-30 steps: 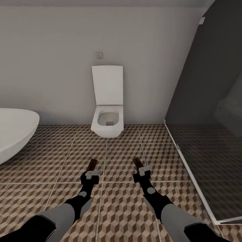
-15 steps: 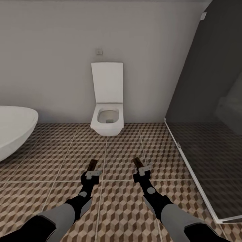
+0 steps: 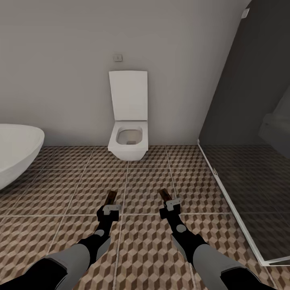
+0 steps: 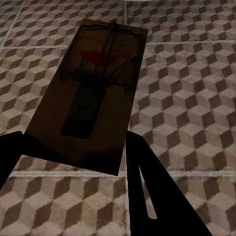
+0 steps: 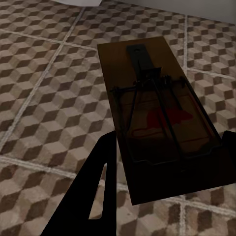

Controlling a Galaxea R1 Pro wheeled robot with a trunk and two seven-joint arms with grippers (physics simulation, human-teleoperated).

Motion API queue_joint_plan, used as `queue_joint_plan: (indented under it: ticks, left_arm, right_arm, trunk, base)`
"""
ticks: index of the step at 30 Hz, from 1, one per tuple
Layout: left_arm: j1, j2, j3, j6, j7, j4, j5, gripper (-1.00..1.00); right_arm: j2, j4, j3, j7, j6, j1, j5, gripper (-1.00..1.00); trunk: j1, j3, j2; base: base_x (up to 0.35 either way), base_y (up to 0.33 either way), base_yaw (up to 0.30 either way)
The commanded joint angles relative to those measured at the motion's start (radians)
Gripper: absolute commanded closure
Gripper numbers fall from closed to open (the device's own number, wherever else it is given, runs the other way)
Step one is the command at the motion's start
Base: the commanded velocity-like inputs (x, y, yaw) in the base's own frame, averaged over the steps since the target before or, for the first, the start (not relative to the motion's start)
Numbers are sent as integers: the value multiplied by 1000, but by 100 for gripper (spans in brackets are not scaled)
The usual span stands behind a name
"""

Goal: Take the four mousetraps from the cabinet in the bathroom and place them on the bathroom floor. Make sure all four end up on the same floor surface, and ensure that at least two of them are either under or directly next to the same bathroom sink.

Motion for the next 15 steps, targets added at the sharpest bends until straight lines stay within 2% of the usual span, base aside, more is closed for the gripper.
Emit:
queue_joint_plan:
  ticks: [1,15]
  left_arm:
    - [-1,0,-9,-2,9,1,2,100]
    - [-1,0,-9,-2,8,1,2,100]
  right_arm:
    - [0,1,5,-11,0,-1,9,100]
    - [0,1,5,-11,0,-1,9,100]
  trunk:
    - [4,-4,-8]
    - [57,-48,-106]
  base:
    - [0,0,0]
    - [0,0,0]
